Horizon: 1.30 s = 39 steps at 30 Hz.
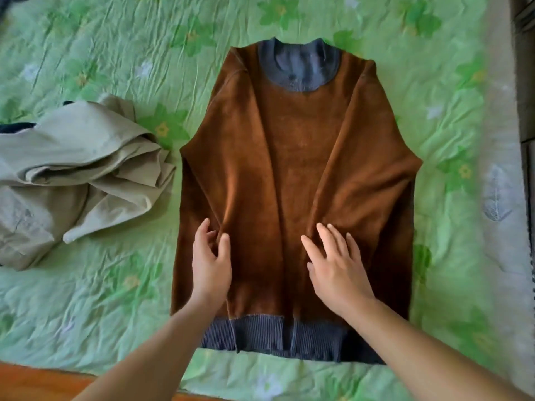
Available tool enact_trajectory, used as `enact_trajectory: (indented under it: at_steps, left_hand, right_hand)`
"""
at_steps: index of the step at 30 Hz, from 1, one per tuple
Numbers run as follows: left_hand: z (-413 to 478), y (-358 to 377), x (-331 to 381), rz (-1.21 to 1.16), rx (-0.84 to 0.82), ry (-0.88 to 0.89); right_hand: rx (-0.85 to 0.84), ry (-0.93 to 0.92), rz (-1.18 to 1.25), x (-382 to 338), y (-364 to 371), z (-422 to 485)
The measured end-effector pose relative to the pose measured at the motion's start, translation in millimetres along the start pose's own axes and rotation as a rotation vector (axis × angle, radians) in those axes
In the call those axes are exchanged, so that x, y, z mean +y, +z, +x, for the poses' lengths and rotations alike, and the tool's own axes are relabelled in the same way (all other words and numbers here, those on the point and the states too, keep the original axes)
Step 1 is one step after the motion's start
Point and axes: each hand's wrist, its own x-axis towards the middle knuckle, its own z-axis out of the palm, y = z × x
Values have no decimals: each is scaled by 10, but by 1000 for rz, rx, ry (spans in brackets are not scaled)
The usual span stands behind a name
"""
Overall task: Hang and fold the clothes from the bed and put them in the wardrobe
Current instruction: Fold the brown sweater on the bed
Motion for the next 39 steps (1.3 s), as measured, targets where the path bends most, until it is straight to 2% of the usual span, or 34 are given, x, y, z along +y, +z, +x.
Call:
enact_trajectory:
  at_steps: [2, 5, 8, 11, 13, 17, 20, 25, 27, 29, 31, 36, 37, 39]
  left_hand:
    - [252, -14, 140, -231, 67, -272]
    - [586, -64, 187, -269, 7, -386]
    - [701, -165, 202, -238, -12, -288]
    - [705, -276, 232, -145, 80, -67]
    - [628, -302, 215, -117, 122, 3]
    - [228, -230, 44, -135, -69, -139]
    - [-152, -182, -154, -92, -177, -95]
    - [-505, -150, -291, -85, -224, -121]
    - [-620, -151, -300, -63, -292, -55]
    - [-721, -149, -326, 60, -374, 42]
    - [-799, -144, -377, 187, -394, 65]
    - [-875, -147, -477, 290, -401, 33]
    - [-896, -157, -495, 385, -382, 70]
    - [-950, -198, -507, 727, -285, 236]
  right_hand:
    - [51, 68, 74, -93, 118, -319]
    - [107, 318, 188, -176, 212, -650]
    - [113, 457, 249, -252, 263, -848]
    - [76, 408, 204, -303, 257, -972]
    - [71, 401, 207, -341, 215, -991]
    - [-3, 612, 471, -386, 134, -964]
    - [-57, 744, 749, -354, 150, -998]
    - [-139, 769, 997, -281, 157, -1128]
    - [-147, 764, 1074, -250, 154, -1150]
    - [-176, 762, 1121, -233, 164, -1184]
    - [-203, 761, 1125, -230, 175, -1240]
    - [-256, 676, 1109, -270, 206, -1299]
    - [-279, 622, 1014, -278, 210, -1318]
    - [-192, 436, 542, -287, 209, -1366]
